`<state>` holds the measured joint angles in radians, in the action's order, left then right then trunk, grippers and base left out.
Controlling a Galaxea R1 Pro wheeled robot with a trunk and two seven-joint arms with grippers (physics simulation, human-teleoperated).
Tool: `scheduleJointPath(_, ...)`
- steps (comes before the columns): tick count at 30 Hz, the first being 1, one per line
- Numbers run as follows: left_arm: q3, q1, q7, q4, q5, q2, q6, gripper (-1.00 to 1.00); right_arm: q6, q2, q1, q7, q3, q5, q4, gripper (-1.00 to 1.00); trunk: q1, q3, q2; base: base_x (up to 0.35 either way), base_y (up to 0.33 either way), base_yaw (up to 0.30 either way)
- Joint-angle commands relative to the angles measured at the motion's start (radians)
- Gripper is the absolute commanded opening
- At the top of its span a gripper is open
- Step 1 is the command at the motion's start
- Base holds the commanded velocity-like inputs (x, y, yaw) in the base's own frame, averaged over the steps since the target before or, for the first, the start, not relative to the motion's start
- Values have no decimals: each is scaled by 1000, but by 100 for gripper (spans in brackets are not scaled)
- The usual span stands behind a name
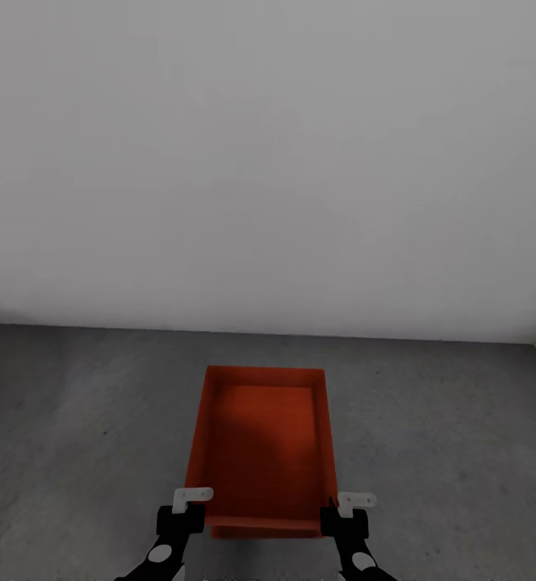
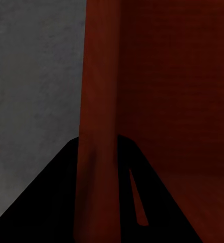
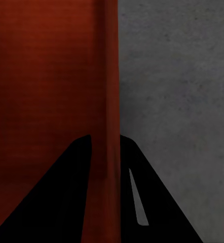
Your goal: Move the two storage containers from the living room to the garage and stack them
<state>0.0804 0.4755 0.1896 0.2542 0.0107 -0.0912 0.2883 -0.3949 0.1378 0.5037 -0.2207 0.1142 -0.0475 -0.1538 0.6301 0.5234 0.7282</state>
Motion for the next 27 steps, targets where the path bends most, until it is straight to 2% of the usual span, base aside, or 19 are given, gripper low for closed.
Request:
scheduleJointPath(1,1,0,9,-3,2,1,0,-100,-9,0,1,14,-19,18,-64,-100,0,2,1,0,0,0)
scheduleJointPath(19,1,0,10,-3,1,1,0,-100,-9,0,1,14,-19,18,-64,-100,0,28,1,0,0,0)
scheduleJointPath(27,1,0,10,-3,0,1,0,-100,-9,1,1,14,-19,18,-64,-100,0,30,1,0,0,0)
